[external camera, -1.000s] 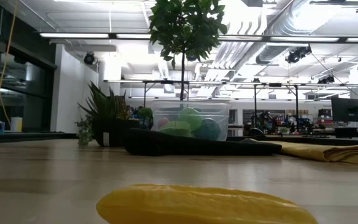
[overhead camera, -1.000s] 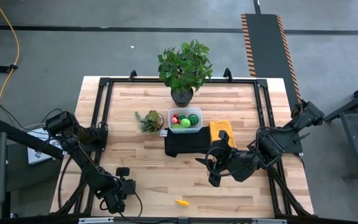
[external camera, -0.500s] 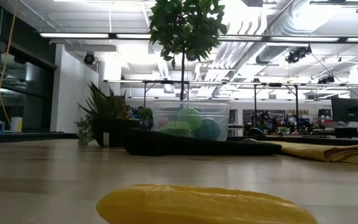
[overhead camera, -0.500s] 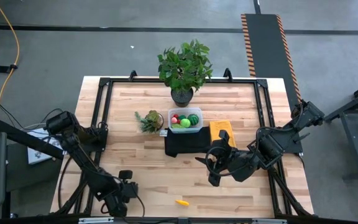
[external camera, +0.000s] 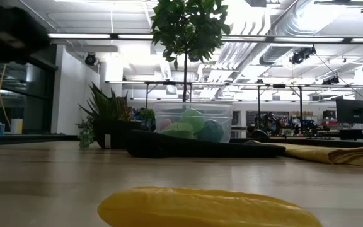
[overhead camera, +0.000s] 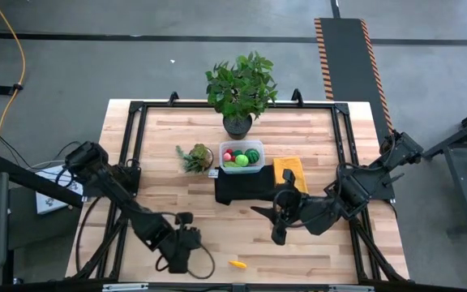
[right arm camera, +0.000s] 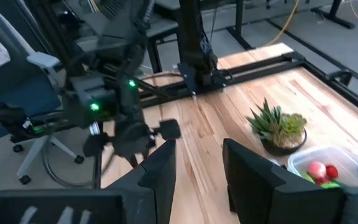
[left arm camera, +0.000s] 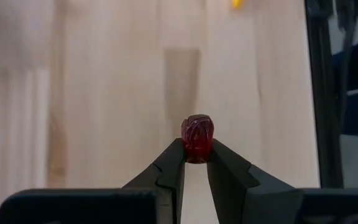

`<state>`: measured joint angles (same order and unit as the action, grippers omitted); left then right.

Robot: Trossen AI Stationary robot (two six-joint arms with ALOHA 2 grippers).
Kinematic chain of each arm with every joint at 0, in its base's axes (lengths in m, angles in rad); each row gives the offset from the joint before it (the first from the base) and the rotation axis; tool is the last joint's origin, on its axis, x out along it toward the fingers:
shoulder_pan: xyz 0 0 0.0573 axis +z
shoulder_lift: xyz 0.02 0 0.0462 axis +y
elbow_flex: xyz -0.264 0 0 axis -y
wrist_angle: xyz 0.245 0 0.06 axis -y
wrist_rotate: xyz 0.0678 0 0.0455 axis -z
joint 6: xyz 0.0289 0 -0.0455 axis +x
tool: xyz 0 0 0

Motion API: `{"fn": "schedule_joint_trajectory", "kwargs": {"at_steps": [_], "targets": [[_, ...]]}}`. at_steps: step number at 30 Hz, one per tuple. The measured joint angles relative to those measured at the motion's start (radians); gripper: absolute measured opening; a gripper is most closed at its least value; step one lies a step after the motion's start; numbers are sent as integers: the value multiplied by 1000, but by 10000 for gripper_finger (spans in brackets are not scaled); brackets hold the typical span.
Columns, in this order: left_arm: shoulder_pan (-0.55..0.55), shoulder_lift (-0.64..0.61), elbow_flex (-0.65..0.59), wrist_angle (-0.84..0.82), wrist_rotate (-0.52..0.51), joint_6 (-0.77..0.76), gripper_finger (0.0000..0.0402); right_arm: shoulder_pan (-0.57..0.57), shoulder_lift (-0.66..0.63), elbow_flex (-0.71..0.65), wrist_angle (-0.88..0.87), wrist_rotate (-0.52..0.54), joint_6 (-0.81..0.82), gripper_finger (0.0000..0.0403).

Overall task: Pick and placing Produce into tupperware
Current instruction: Put the dark red cherry into the transparent bin

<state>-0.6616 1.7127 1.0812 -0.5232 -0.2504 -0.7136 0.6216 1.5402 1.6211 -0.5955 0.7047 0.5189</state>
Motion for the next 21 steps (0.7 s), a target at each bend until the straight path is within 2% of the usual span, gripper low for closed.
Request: {"fn": "schedule_joint_trajectory", "kwargs": {"at_steps": [14, 21], "targets": [[212, 0, 76, 5, -5, 190, 53, 0, 0, 0, 152, 0, -149, 124], [330, 0, 115, 9, -7, 236, 53, 0, -4, 0, 192, -3, -228, 124]]}}
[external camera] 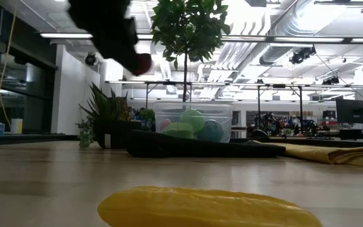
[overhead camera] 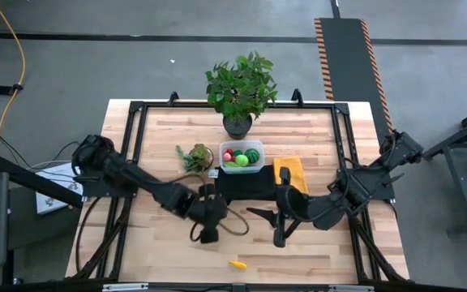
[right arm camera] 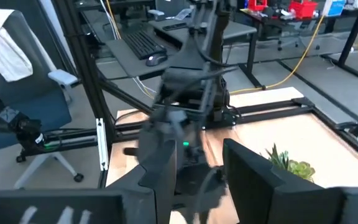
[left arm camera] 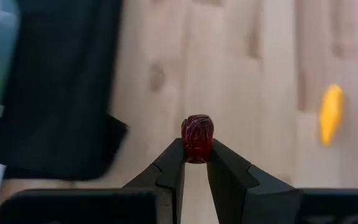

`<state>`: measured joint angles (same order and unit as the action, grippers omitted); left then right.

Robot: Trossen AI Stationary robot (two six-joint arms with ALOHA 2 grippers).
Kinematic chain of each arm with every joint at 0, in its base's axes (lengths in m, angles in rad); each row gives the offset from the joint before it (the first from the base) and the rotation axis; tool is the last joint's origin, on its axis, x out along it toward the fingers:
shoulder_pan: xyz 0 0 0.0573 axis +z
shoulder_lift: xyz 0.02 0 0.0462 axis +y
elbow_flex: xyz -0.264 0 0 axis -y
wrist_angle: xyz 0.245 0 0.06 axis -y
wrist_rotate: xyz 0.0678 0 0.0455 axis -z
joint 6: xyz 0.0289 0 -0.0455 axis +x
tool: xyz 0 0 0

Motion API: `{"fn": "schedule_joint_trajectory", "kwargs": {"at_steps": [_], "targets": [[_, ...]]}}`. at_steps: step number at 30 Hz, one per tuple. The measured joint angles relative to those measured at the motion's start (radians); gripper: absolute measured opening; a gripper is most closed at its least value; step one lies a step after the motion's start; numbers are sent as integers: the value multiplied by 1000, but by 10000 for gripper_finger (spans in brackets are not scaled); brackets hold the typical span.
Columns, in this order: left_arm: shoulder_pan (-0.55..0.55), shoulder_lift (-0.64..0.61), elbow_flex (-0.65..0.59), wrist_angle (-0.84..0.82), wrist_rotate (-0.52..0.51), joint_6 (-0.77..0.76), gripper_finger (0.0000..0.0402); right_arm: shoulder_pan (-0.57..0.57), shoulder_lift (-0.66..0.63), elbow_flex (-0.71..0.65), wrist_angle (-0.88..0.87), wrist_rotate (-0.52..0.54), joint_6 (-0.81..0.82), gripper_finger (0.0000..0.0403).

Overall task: Pick and placing Produce into tupperware
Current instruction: Put the dark red cherry into the transparent bin

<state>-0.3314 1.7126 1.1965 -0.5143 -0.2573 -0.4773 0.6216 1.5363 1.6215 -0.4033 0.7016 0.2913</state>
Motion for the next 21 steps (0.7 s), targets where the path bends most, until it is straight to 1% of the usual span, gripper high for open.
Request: {"fn": "schedule_joint_trajectory", "kwargs": {"at_steps": [3, 7, 14, 21], "targets": [[53, 0, 10, 2, 0, 1, 53, 0, -21, 0, -13, -3, -22, 124], [118, 0, 15, 3, 0, 4, 53, 0, -72, 0, -91, -2, -24, 124], [204, 0, 15, 5, 0, 70, 53, 1, -145, 0, -252, 50, 27, 124], [278, 0, 15, 52, 9, 111, 53, 1, -157, 0, -404, 82, 94, 124]]}}
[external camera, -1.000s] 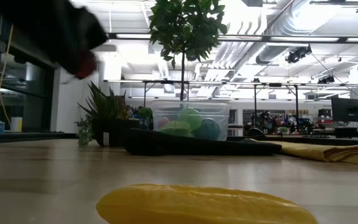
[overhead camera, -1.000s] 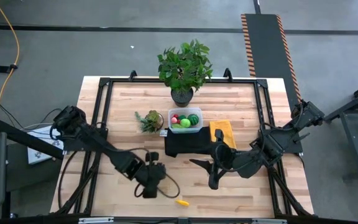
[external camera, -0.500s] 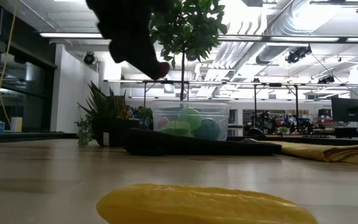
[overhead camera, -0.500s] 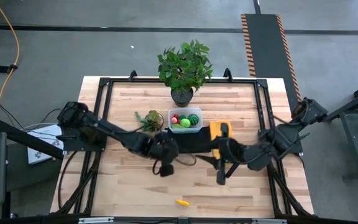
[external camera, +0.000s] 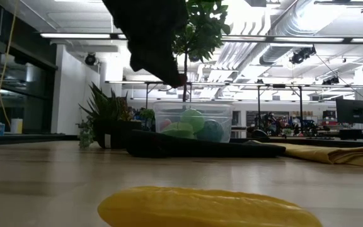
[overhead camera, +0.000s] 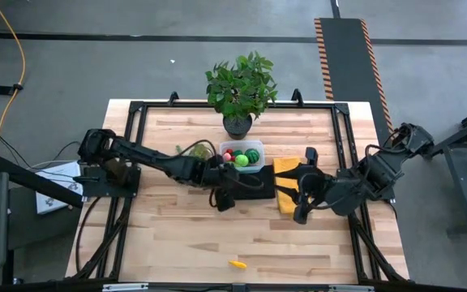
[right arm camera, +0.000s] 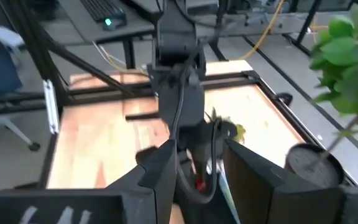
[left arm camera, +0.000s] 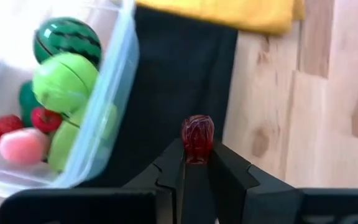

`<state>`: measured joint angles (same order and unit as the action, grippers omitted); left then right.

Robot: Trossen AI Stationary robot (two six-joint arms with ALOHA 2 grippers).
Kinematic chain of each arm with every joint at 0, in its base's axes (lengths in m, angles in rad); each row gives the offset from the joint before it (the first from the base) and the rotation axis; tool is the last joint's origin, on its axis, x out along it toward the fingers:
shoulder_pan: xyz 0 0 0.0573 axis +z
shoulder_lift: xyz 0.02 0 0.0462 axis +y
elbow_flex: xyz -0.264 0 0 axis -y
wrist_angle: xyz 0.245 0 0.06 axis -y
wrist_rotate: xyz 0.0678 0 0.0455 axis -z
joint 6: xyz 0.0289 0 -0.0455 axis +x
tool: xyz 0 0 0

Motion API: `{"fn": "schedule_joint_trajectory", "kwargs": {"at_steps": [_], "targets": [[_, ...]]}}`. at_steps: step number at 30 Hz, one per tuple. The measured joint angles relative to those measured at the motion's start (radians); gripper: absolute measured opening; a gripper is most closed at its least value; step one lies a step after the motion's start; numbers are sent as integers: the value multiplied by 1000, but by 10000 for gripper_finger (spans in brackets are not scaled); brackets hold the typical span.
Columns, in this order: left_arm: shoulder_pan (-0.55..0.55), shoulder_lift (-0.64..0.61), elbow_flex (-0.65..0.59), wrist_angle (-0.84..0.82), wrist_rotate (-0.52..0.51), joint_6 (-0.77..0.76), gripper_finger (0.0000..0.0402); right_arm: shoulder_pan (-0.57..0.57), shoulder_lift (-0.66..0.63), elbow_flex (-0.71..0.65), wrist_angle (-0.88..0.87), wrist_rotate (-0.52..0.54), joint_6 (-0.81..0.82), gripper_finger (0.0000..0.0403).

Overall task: Pick and placing Produce into tupperware
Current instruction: Put the dark red cherry into the transparent bin

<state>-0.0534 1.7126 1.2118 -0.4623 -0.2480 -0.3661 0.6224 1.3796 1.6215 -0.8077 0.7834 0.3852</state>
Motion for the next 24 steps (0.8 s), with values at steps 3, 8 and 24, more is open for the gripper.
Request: {"fn": "schedule_joint_trajectory", "kwargs": {"at_steps": [3, 8, 24], "targets": [[32, 0, 0, 26, 3, 2, 53, 0, 0, 0, -52, 1, 22, 124], [81, 0, 0, 53, 3, 5, 53, -2, -10, 0, -168, 35, 76, 124], [219, 0, 0, 44, -11, 158, 53, -90, -78, 0, -397, 90, 266, 124]]}}
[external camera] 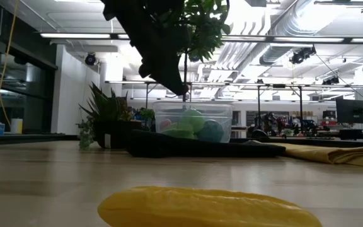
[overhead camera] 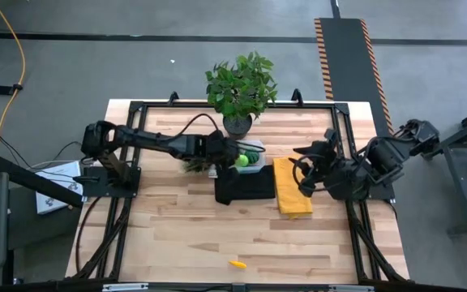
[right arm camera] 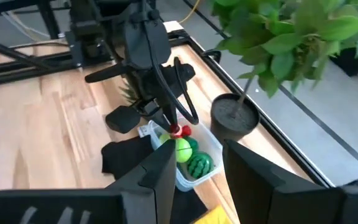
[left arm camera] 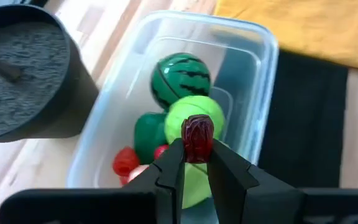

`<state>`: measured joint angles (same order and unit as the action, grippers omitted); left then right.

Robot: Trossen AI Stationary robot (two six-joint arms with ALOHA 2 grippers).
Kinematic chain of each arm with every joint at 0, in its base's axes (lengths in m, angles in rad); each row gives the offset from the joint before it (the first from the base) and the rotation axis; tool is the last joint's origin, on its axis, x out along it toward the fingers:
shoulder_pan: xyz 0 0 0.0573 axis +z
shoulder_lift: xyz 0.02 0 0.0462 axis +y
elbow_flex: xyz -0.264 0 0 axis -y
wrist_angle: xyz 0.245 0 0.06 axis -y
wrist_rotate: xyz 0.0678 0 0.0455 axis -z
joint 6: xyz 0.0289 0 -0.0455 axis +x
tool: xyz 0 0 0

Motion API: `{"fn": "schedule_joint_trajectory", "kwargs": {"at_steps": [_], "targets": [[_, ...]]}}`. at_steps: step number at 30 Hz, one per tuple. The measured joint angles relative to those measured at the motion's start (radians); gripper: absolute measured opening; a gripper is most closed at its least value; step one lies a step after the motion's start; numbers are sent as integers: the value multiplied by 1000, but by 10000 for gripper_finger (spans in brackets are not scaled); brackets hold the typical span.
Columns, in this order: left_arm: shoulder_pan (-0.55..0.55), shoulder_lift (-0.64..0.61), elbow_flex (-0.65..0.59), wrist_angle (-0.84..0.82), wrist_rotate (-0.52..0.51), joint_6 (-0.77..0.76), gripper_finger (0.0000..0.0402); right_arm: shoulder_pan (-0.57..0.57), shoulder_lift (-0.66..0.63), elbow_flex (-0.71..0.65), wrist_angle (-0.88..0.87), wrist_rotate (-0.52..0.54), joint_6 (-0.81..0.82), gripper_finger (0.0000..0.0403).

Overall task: Pick and placing Produce into tupperware
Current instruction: Put the dark red cherry into the transparent bin

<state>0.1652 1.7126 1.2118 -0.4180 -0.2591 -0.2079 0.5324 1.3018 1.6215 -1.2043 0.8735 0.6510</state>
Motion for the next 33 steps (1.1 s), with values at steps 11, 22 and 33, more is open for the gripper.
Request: {"fn": "schedule_joint_trajectory", "kwargs": {"at_steps": [11, 22, 33], "targets": [[33, 0, 0, -4, -24, 122, 53, -34, 1, 0, -22, 33, 30, 124], [32, 29, -1, -68, 17, 241, 53, -34, 0, 0, -35, 42, 30, 124], [34, 40, -1, -55, -14, 234, 53, -34, 1, 0, -38, 41, 22, 124]]}}
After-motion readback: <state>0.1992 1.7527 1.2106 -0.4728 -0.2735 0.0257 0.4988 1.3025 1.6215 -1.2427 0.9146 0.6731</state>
